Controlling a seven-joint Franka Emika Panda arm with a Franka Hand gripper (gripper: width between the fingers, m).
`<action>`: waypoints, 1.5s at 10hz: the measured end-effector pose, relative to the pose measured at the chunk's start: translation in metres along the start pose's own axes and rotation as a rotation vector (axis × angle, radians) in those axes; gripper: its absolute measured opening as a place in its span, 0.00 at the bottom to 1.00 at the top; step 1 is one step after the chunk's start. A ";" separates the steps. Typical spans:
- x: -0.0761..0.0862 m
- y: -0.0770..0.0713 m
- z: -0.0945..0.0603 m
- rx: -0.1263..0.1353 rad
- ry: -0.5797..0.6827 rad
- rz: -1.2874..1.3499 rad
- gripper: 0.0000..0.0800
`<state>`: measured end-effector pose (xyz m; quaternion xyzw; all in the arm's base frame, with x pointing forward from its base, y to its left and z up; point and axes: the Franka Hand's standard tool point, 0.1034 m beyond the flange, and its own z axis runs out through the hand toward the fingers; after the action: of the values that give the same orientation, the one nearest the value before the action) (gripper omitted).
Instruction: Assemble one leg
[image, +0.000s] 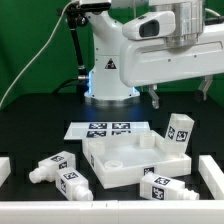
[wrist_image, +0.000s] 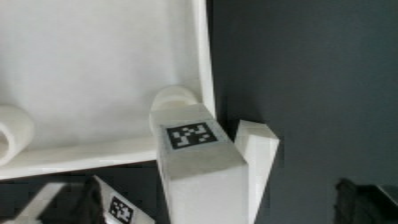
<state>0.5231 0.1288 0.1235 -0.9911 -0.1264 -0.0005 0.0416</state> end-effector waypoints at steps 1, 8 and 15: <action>0.003 0.000 0.002 -0.002 -0.001 0.000 0.81; 0.019 0.009 0.029 0.002 -0.004 -0.013 0.81; 0.019 0.022 0.027 0.001 -0.002 -0.047 0.35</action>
Offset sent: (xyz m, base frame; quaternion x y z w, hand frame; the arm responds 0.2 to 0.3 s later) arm 0.0276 -0.0007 -0.0166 -0.0100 0.0096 -0.0230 0.9996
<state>0.5463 0.1149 0.0945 -0.9879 -0.1495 -0.0004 0.0420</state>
